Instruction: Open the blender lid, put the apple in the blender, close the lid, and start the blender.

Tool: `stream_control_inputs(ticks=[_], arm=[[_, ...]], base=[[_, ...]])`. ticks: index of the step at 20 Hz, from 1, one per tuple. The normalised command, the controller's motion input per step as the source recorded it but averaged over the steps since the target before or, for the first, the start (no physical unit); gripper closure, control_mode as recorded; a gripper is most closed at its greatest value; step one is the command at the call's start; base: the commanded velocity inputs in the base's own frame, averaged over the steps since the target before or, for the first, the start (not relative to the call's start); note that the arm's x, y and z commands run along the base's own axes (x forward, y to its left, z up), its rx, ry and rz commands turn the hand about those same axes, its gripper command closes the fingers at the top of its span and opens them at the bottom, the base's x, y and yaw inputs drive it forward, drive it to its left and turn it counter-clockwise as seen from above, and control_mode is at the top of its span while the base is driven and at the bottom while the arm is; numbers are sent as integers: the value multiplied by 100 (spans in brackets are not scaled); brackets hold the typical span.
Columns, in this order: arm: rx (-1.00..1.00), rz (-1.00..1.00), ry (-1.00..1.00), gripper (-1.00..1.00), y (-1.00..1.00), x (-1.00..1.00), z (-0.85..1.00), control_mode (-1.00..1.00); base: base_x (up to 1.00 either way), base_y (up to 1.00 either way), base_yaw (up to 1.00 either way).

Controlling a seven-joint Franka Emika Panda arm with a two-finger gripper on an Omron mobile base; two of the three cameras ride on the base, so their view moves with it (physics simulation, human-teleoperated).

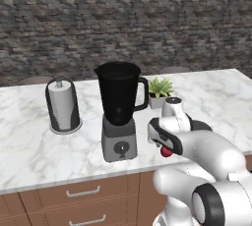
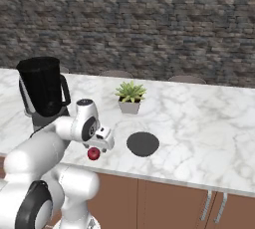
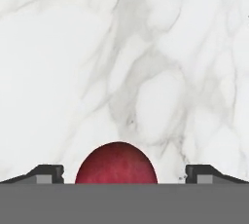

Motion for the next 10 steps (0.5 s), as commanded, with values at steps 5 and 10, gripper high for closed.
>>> stream_control_inputs(ticks=[5, 10], arm=[[0, 2, 6, -100, 9, 0, -23, -100], [3, 1, 3, -100, 14, -12, -21, -100]], base=[[0, 0, 0], [0, 0, 0]])
